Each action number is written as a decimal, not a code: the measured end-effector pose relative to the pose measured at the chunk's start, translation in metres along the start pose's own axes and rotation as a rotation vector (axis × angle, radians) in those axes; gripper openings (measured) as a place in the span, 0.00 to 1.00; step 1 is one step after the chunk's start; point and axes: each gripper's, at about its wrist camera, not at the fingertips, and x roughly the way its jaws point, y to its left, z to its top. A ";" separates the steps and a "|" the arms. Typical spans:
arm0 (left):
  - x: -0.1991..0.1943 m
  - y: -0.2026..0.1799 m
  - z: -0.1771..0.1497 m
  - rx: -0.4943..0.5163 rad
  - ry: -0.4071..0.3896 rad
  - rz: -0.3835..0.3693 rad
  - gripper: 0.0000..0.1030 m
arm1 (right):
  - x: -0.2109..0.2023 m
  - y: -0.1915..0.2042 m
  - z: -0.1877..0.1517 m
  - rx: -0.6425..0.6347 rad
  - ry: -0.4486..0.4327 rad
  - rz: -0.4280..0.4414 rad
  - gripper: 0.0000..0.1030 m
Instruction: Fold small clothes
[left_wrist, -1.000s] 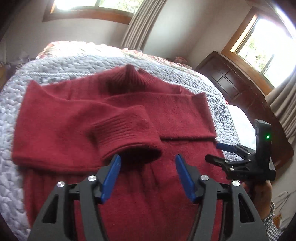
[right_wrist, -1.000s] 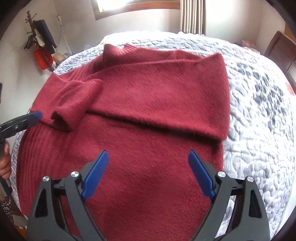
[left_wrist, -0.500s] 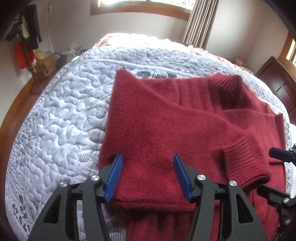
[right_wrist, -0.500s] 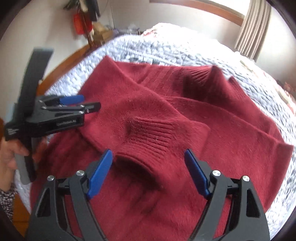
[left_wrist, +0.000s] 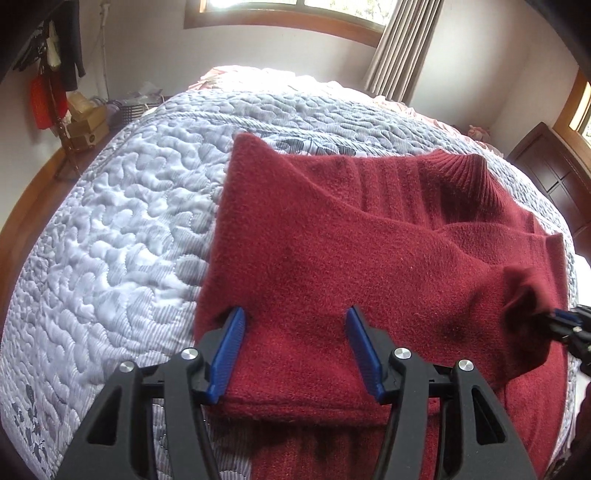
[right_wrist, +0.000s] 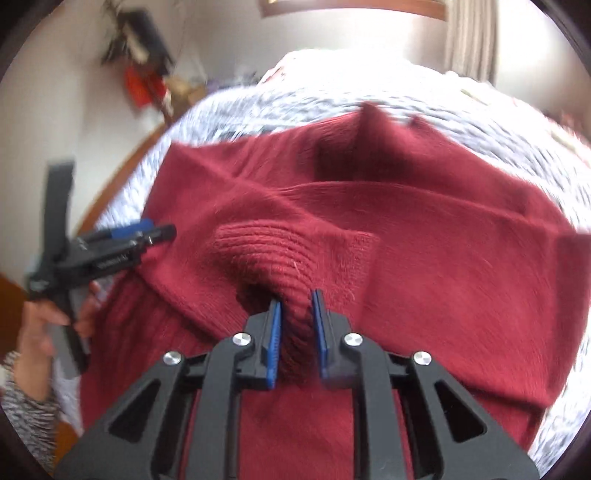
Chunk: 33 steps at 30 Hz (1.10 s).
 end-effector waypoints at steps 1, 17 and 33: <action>0.000 -0.001 0.000 0.001 -0.001 0.004 0.56 | -0.007 -0.013 -0.004 0.030 -0.010 -0.003 0.24; -0.053 -0.016 0.004 -0.050 -0.099 -0.056 0.59 | -0.049 -0.120 -0.052 0.291 -0.076 0.073 0.60; -0.034 -0.032 -0.002 -0.012 -0.058 -0.036 0.63 | -0.015 -0.109 -0.040 0.271 0.015 0.063 0.62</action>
